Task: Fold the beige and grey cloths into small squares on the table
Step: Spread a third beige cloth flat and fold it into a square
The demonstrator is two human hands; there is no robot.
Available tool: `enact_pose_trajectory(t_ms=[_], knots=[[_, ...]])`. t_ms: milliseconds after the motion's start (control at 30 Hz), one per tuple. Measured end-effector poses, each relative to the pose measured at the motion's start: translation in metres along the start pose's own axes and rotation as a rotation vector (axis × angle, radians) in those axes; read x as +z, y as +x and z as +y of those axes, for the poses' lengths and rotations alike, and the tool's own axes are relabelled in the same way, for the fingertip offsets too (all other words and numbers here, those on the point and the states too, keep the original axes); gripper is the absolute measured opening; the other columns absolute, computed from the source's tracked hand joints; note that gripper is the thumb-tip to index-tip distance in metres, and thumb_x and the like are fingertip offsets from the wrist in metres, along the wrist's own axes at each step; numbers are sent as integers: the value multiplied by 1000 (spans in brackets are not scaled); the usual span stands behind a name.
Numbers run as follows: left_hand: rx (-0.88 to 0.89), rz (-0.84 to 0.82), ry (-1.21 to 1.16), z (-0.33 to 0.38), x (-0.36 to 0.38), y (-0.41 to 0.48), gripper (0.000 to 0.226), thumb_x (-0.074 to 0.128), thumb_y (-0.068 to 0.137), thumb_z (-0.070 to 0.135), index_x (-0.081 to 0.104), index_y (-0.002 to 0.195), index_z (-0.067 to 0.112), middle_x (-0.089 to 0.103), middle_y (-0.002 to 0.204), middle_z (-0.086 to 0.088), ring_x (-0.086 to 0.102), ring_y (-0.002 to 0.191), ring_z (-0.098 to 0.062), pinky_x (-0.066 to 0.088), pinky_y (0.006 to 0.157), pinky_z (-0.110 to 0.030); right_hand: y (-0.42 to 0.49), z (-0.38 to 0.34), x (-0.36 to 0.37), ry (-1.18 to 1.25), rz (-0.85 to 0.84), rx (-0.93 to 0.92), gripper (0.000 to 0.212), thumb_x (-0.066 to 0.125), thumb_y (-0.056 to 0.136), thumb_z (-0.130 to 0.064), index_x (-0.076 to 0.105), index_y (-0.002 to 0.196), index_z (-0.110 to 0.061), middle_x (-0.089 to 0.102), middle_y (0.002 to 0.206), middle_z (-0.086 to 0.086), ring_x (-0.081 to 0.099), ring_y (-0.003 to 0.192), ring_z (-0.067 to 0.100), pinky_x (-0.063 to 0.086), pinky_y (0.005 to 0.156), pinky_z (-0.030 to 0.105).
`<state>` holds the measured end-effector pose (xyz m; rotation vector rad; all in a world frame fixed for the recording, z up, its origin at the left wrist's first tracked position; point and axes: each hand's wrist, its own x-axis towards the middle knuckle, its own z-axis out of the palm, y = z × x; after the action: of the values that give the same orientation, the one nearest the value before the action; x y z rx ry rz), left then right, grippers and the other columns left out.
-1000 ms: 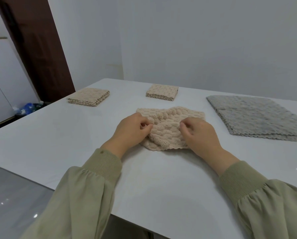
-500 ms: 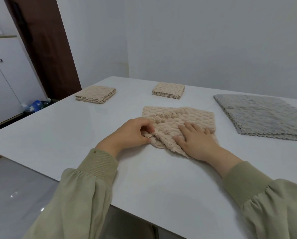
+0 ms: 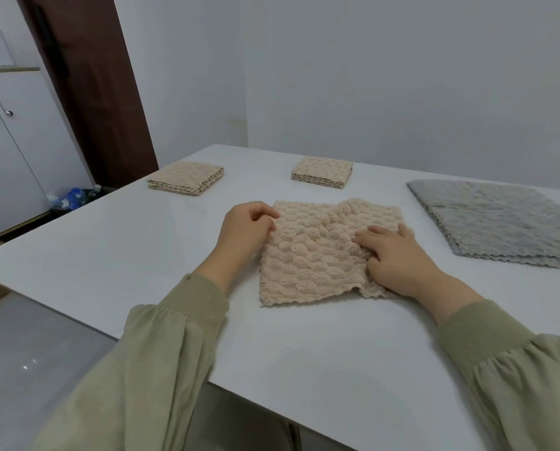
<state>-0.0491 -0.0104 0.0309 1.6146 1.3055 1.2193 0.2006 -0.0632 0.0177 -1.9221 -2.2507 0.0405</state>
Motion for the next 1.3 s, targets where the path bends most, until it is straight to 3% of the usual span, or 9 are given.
enact_pose_trajectory(t_ms=[133,333,567,633,733,867,1033,1133,1300], knots=[[0,15,240,-22,6,27,25,50,90,7,70,92,21,69,96,0,60,80,-13,48,73,-25,3,-10,0,61,315,104,58,20,89,-42,53,130,-17,54,136,4,39,133,19,10,116,46],[-3,10,653,-35,24,62,26,60,85,43,70,103,26,67,102,2,56,104,-21,46,92,-39,7,-3,15,-79,-97,208,68,23,91,-64,15,150,-29,8,160,-1,4,146,21,2,117,51],[-24,104,699,-36,21,76,15,64,85,31,63,72,24,65,78,6,62,86,-20,50,81,-34,5,-5,14,-67,-40,211,67,25,93,-60,18,150,-26,9,159,0,4,146,21,3,117,49],[-14,156,755,-40,14,77,12,64,85,33,66,78,24,67,87,3,60,92,-22,49,83,-36,4,-5,13,-39,-3,219,65,26,93,-57,19,149,-25,7,160,2,3,147,21,2,117,49],[126,168,779,-37,11,69,25,60,89,27,65,111,19,60,118,-4,47,114,-25,40,96,-38,1,-6,9,11,84,248,59,28,96,-49,22,149,-23,9,159,4,3,147,20,1,116,49],[360,-79,689,-8,21,31,39,49,96,29,51,134,18,48,139,-2,34,131,-19,25,109,-34,-3,-10,5,50,180,223,55,29,98,-43,26,147,-19,17,158,5,10,146,19,5,117,48],[315,-640,1049,-1,42,-21,65,26,95,58,9,151,30,1,160,5,-2,146,-18,5,118,-47,-9,-13,12,-49,-117,201,65,21,93,-61,12,150,-31,0,160,-3,-1,147,19,0,114,54],[279,-672,1133,-1,39,-29,68,19,92,65,-1,150,36,-11,159,8,-11,146,-17,-2,117,-50,-14,-11,8,-54,-157,219,67,18,91,-65,6,150,-36,-3,160,-5,-4,147,17,0,114,56],[280,-630,1058,-3,34,-31,66,27,92,64,8,149,38,-1,159,10,-6,146,-14,-3,116,-52,-24,-8,8,-42,-136,206,66,18,93,-62,7,151,-31,-1,160,-5,-2,147,16,2,115,56]])
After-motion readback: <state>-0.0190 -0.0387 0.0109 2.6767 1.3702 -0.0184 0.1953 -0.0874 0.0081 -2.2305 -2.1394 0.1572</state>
